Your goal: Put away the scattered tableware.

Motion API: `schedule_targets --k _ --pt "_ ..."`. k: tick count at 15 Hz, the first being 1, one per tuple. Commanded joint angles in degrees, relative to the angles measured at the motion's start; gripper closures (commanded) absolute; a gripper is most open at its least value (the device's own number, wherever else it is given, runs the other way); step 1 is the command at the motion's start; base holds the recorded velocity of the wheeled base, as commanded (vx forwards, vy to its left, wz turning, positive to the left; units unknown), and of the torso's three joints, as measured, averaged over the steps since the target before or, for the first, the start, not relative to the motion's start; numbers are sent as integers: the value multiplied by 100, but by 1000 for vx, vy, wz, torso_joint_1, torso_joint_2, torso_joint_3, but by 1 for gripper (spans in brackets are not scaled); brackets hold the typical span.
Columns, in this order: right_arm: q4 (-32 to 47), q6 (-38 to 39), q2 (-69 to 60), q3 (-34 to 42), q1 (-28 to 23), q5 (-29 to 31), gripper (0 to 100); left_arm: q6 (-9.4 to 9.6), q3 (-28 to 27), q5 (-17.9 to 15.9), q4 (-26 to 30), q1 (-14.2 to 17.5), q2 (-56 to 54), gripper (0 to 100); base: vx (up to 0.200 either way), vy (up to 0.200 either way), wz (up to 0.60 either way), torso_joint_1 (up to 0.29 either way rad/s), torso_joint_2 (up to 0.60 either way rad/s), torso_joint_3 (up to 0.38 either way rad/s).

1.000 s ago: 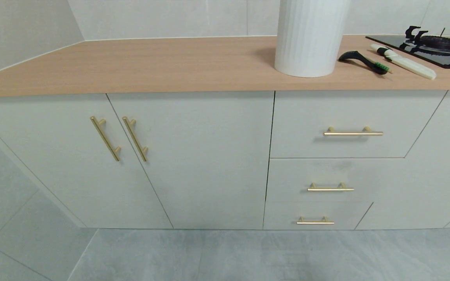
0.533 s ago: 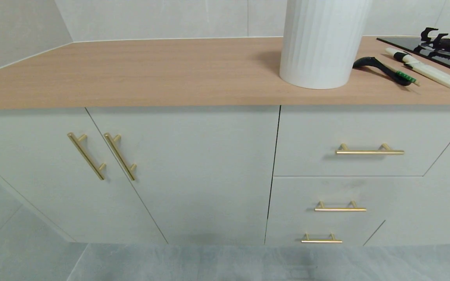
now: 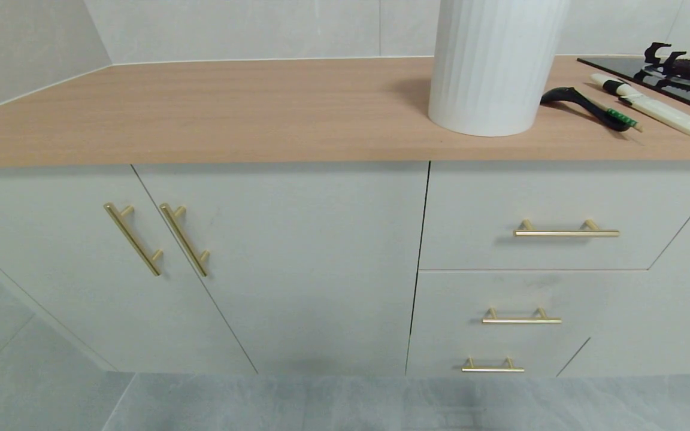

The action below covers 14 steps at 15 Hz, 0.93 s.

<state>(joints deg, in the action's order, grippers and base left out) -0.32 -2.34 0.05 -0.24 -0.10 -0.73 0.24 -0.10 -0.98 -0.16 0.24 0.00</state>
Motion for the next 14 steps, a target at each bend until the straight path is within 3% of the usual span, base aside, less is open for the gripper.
schedule_targets --k 1,4,6,7,9,12,14 --pt "-109 173 74 -679 19 -24 0 2 1 1 -2 2 9 0 0 0 0 0 0 0" --pt "541 111 1313 -1171 150 -393 0 2 1 1 -2 2 9 0 0 0 0 0 0 0" --pt "515 111 2491 -1259 265 -700 0 2 1 1 -2 2 9 0 0 0 0 0 0 0" --pt "515 111 2491 -1259 265 -700 0 2 1 1 -2 2 9 0 0 0 0 0 0 0" --pt "489 120 4979 -1936 766 -621 0 2 1 1 -2 2 9 0 0 0 0 0 0 0" --pt "251 120 6842 -2647 1214 -568 0 2 1 1 -2 2 0 0 0 0 0 0 0 0" --pt "-197 120 7905 -3122 1231 -560 0 2 1 1 -2 2 9 0 0 0 0 0 0 0"
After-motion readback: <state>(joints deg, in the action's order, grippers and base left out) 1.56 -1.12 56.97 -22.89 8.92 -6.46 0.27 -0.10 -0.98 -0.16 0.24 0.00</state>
